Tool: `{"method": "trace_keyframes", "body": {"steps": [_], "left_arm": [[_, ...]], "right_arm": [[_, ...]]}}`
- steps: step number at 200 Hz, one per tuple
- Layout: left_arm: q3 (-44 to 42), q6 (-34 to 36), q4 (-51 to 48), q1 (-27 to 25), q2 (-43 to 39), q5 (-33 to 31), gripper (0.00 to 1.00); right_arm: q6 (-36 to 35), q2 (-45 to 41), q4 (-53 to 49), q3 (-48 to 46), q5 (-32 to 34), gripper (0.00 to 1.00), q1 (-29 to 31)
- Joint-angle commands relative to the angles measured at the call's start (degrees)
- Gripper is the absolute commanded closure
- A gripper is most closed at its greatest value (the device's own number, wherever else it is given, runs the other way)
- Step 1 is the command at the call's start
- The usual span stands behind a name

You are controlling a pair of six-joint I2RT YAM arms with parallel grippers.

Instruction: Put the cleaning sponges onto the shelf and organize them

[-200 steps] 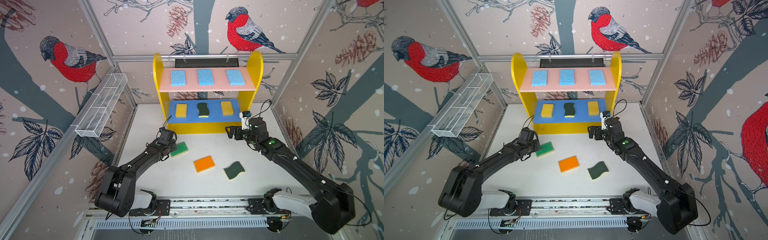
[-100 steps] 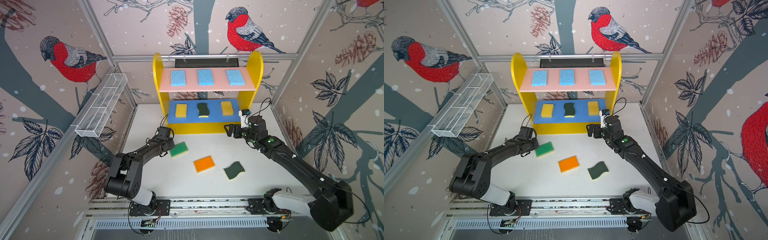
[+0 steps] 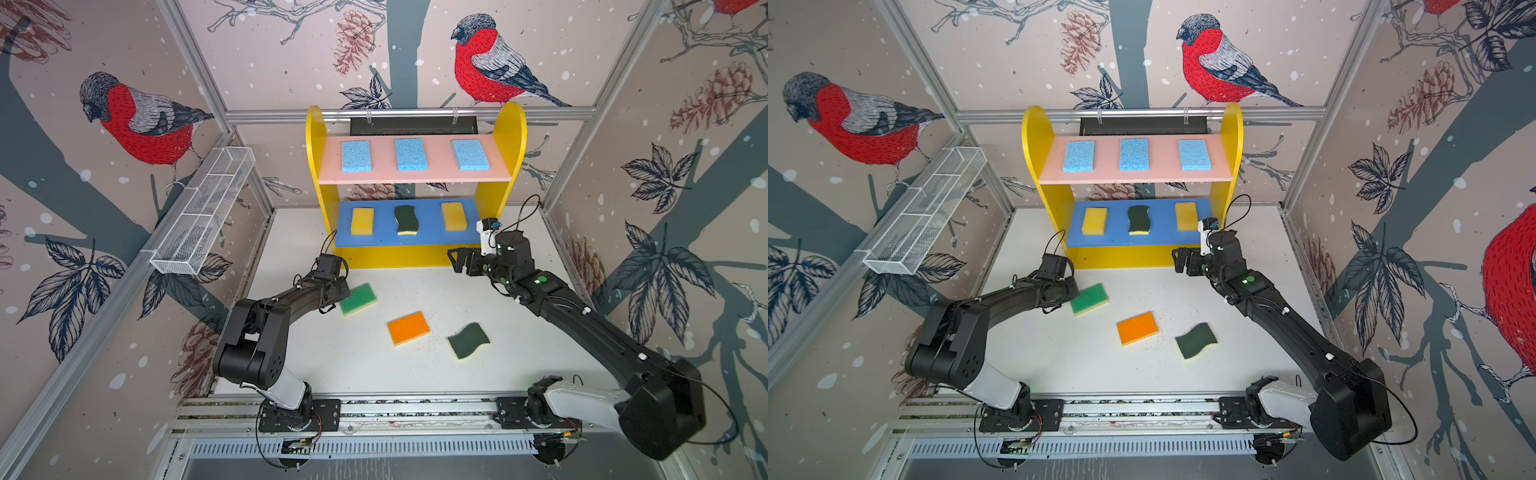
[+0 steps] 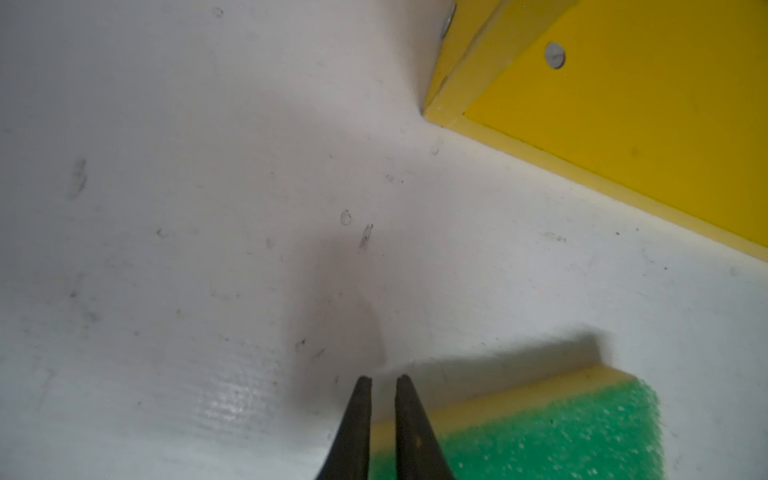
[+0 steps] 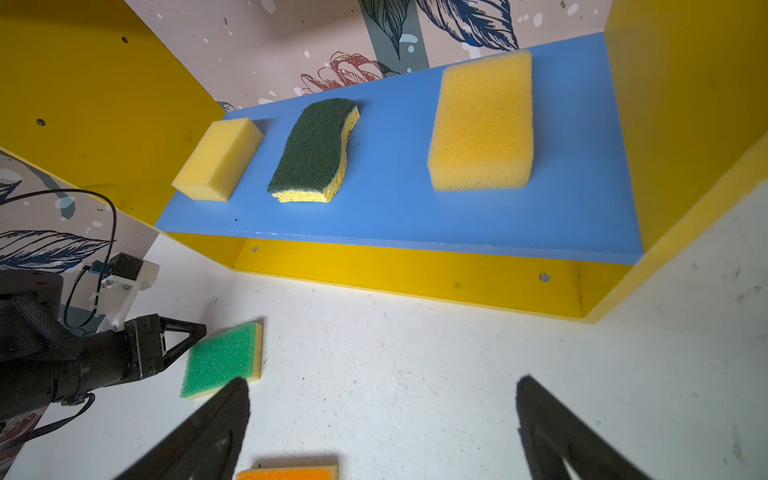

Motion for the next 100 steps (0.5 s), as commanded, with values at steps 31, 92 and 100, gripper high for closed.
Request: {"method": "trace_keyframes", "body": {"steps": [31, 92, 100], "left_arm": [[-2.8, 1.4, -0.9, 0.0, -2.7, 7.3, 0.84], [-5.9, 0.3, -0.3, -2.0, -5.6, 12.5, 0.83], [-6.1, -0.1, 0.0, -2.8, -5.7, 13.1, 0.82]], "right_arm": [[0.3, -0.1, 1.2, -0.6, 0.0, 0.0, 0.0], [0.7, -1.9, 1.7, -2.4, -0.3, 0.0, 0.0], [0.6, -2.0, 1.7, -2.6, -0.3, 0.0, 0.1]]}}
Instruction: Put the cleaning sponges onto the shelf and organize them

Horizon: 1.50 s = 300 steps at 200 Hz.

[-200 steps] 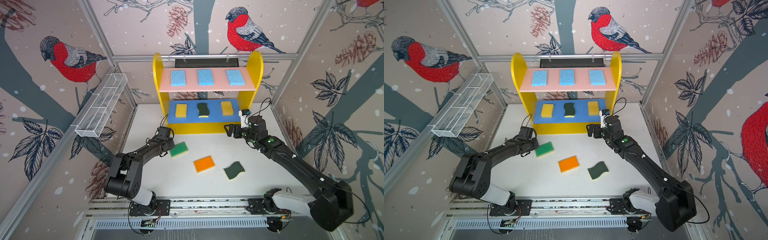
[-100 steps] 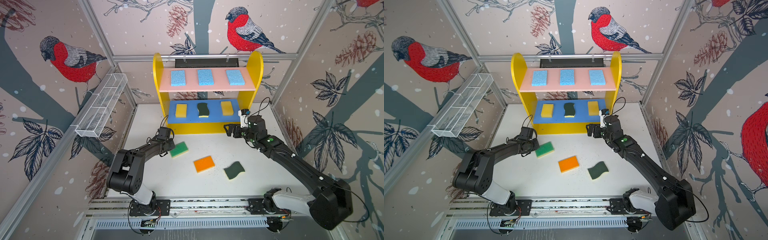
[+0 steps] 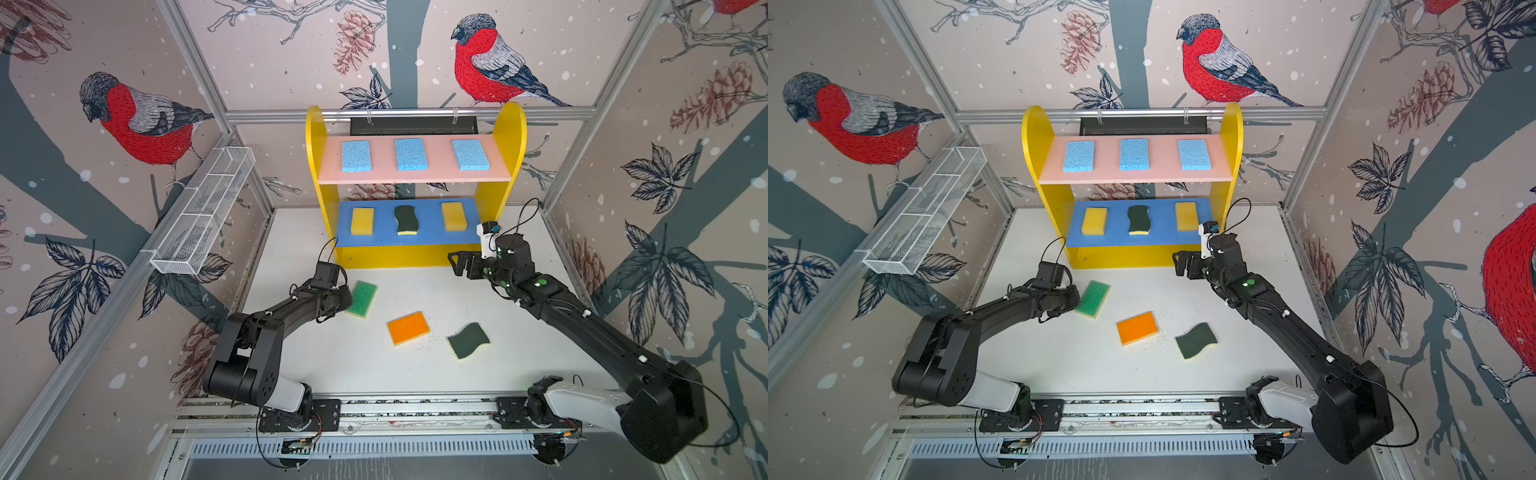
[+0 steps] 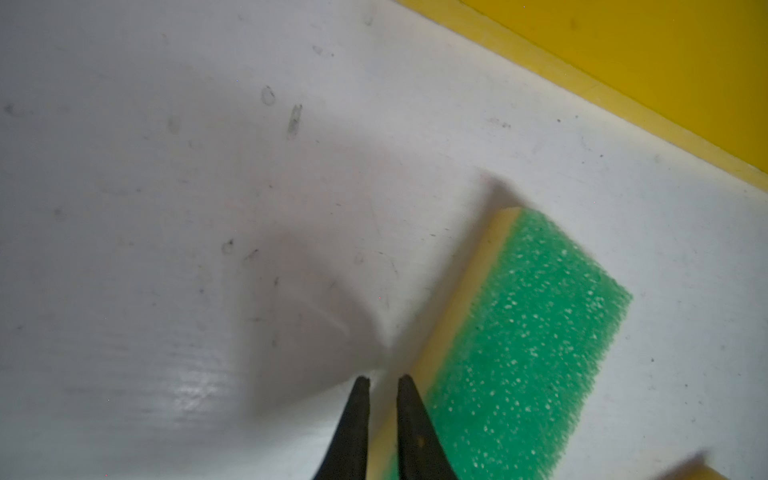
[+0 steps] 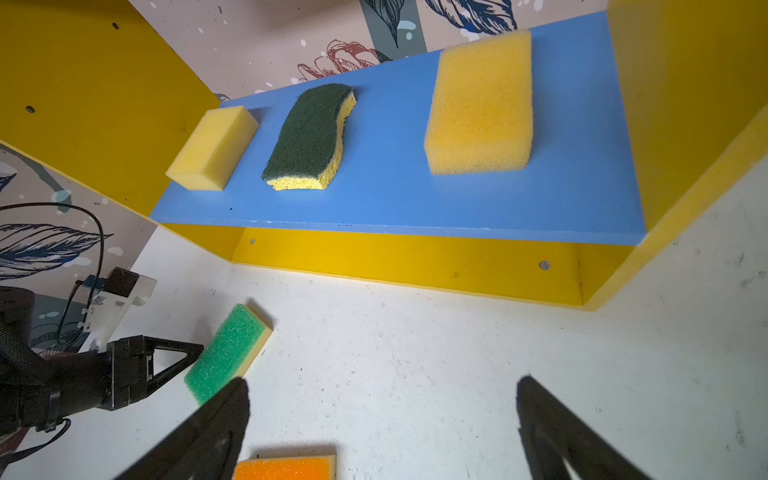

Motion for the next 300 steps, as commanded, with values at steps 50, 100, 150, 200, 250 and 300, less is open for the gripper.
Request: {"method": "trace_keyframes", "body": {"steps": [50, 100, 150, 200, 250, 300], "left_arm": [[-0.8, -3.6, -2.0, -4.7, -3.8, -1.9, 0.6], [-0.4, -5.2, -3.9, -5.7, -8.7, -4.4, 0.52], [-0.4, -6.9, -2.7, -6.1, -6.8, -4.0, 0.72], [0.1, -7.3, -2.1, -6.0, -2.3, -6.6, 0.85], [3.8, -6.7, -0.6, -5.9, 4.3, -8.7, 0.86], [7.3, -5.7, 1.0, -5.8, 9.2, -9.5, 0.87]], "right_arm": [[0.3, -3.0, 1.2, -2.1, 0.3, 0.0, -0.1], [-0.2, -3.9, 1.2, -2.6, 1.0, 0.01, 0.0], [-0.6, -4.2, 0.8, -2.9, 0.9, 0.0, 0.0], [-1.5, -5.0, 0.5, -3.3, 2.3, 0.0, -0.1], [-2.0, -4.9, 0.5, -3.2, 2.8, 0.0, -0.2], [-2.0, -4.9, 0.3, -3.2, 2.9, 0.0, -0.4]]}}
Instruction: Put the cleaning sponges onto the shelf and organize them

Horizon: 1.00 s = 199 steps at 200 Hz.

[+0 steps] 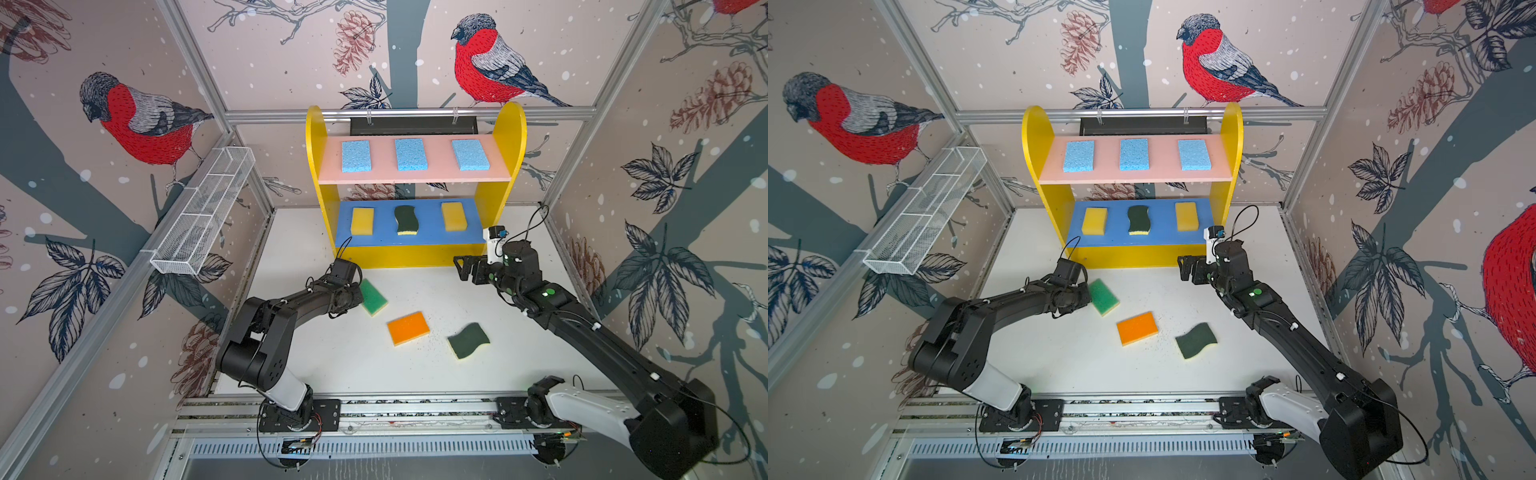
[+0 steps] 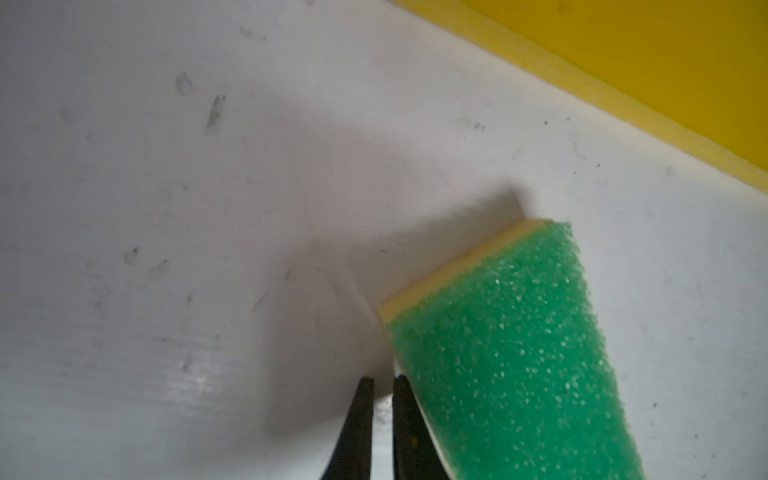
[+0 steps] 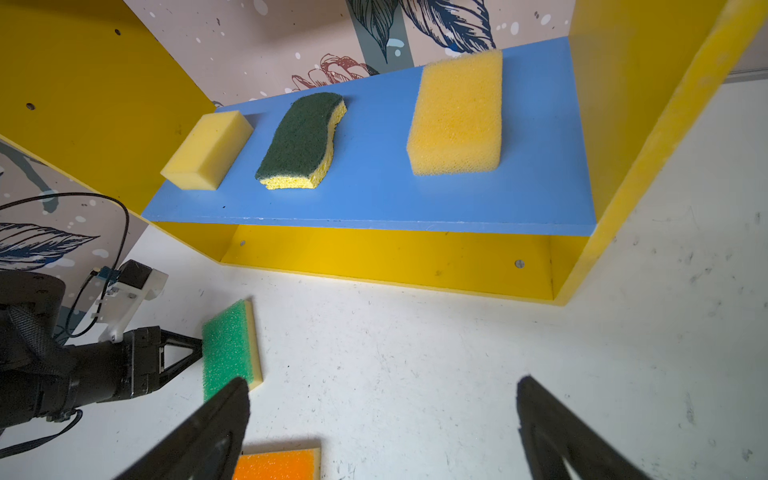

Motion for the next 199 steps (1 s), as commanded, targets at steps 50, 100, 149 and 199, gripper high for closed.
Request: {"method": "trace_keyframes", "body": {"steps": [50, 100, 149, 199], "left_arm": [[5.3, 6.9, 3.1, 0.0, 5.9, 1.8, 0.87], [7.9, 9.9, -0.7, 0.0, 5.0, 0.0, 0.82], [7.5, 10.8, -7.6, 0.0, -3.4, -6.8, 0.42], [0.2, 14.8, -3.4, -2.9, -11.5, -2.1, 0.29]], "right_arm": [[0.4, 0.1, -0.1, -0.3, -0.1, 0.01, -0.1], [0.9, 0.2, -0.3, -0.2, -0.5, 0.01, -0.1], [1.2, 0.2, 0.1, -0.1, -1.2, 0.01, -0.1], [2.0, 0.2, 0.8, -0.2, -2.2, 0.0, -0.1]]}}
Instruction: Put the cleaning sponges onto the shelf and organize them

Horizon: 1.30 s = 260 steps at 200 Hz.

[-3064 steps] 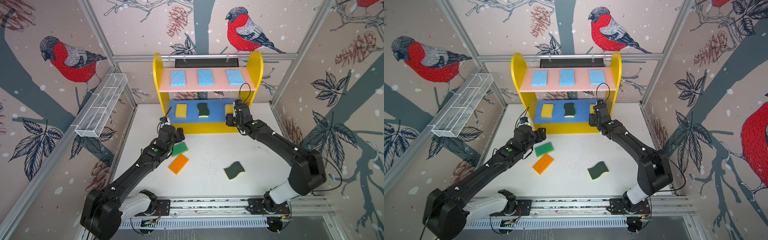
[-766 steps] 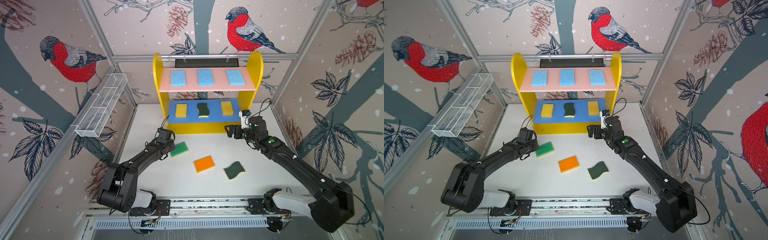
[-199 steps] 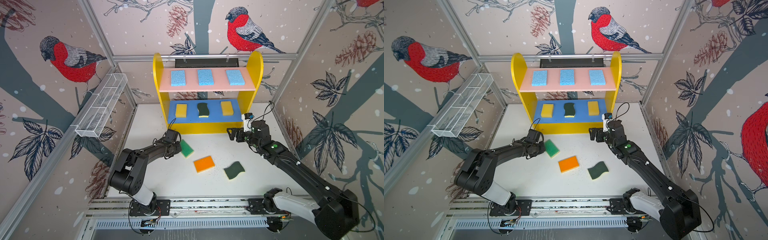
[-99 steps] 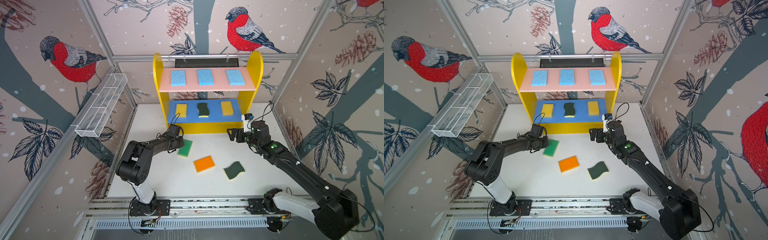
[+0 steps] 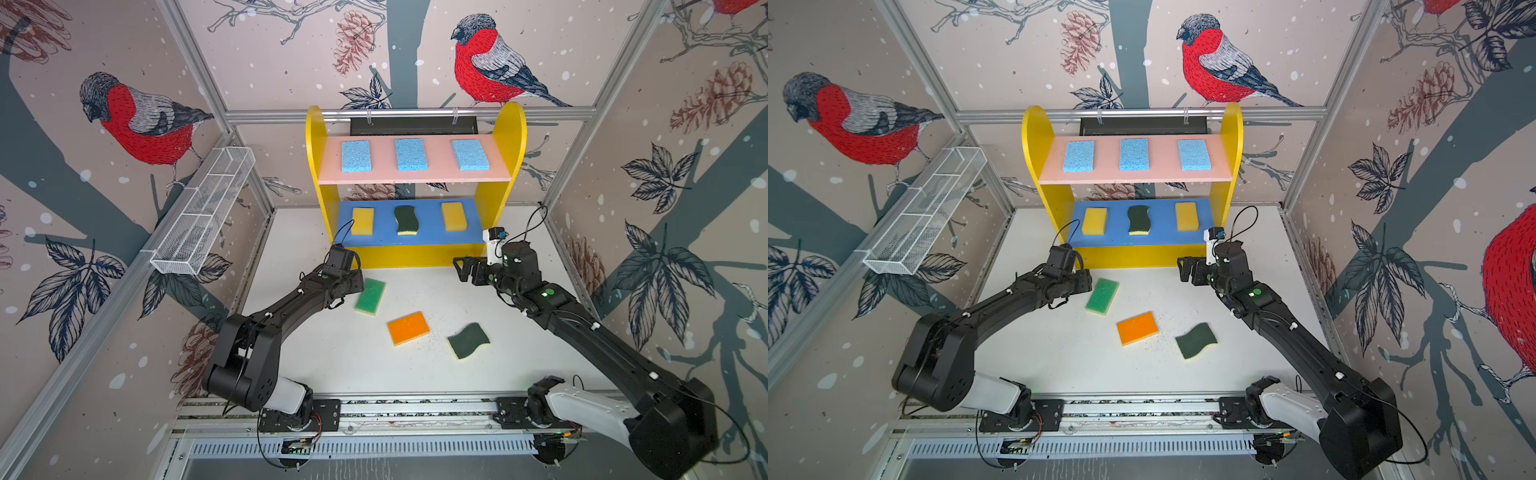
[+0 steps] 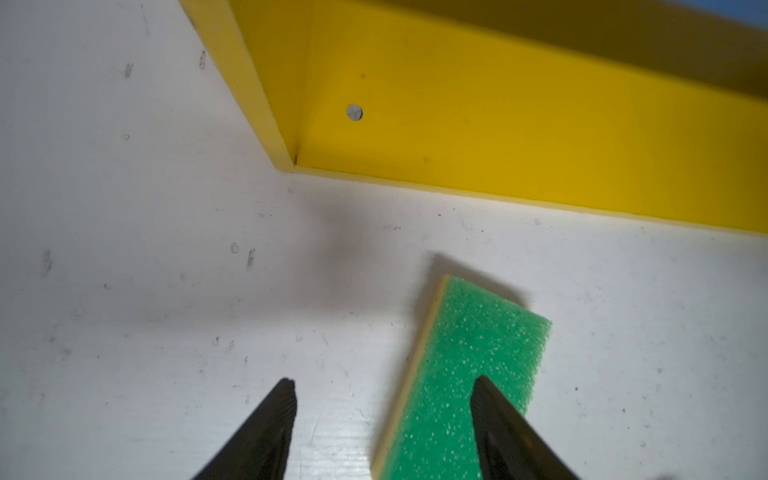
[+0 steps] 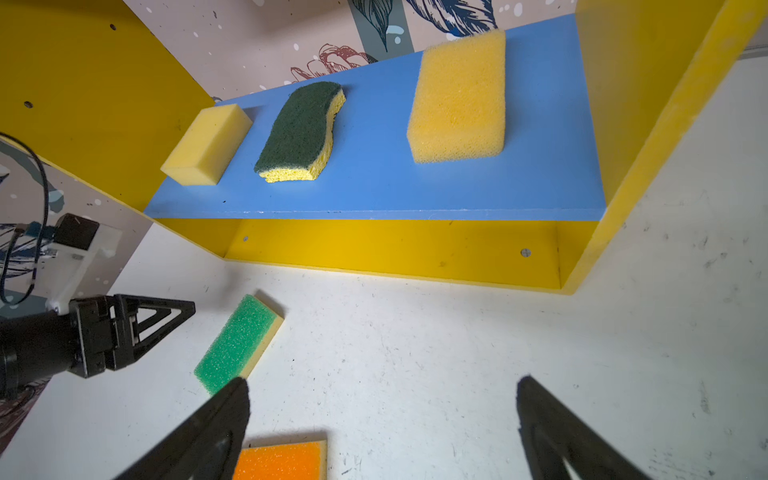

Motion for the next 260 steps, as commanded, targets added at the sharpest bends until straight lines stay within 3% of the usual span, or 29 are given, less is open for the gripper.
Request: {"method": "trace_keyframes", "body": {"steps": [1, 33, 68, 93, 148, 164, 260], "left_arm": [[-2.7, 2.6, 1.4, -2.1, -2.3, 1.4, 0.29], [-5.7, 3.3, 4.8, -8.1, -3.8, -0.5, 0.25], [-7.3, 3.0, 5.8, -11.0, -4.0, -3.6, 0.19], [-7.8, 2.8, 4.6, -11.4, -4.4, -6.4, 0.17], [-13.0, 2.9, 10.2, -12.1, -6.1, -4.3, 0.12], [-14.2, 3.1, 12.0, -12.2, -6.9, -3.7, 0.05], [-17.8, 2.0, 17.5, -12.9, -4.7, -3.7, 0.06]], "right_arm": [[0.6, 0.0, 1.2, 0.2, -1.0, 0.0, 0.0], [0.8, -0.3, 1.2, 0.2, -1.4, 0.0, 0.0], [0.9, -0.6, 0.6, 0.0, -1.8, 0.0, 0.1], [1.0, -1.0, 0.8, -0.4, -1.7, 0.01, 0.1], [1.5, -1.3, 1.0, -1.3, -2.1, 0.01, 0.2], [1.2, -1.6, 0.9, -1.4, -1.7, 0.0, 0.2], [1.2, -3.0, 1.0, -2.6, -0.8, 0.0, 0.2]]}}
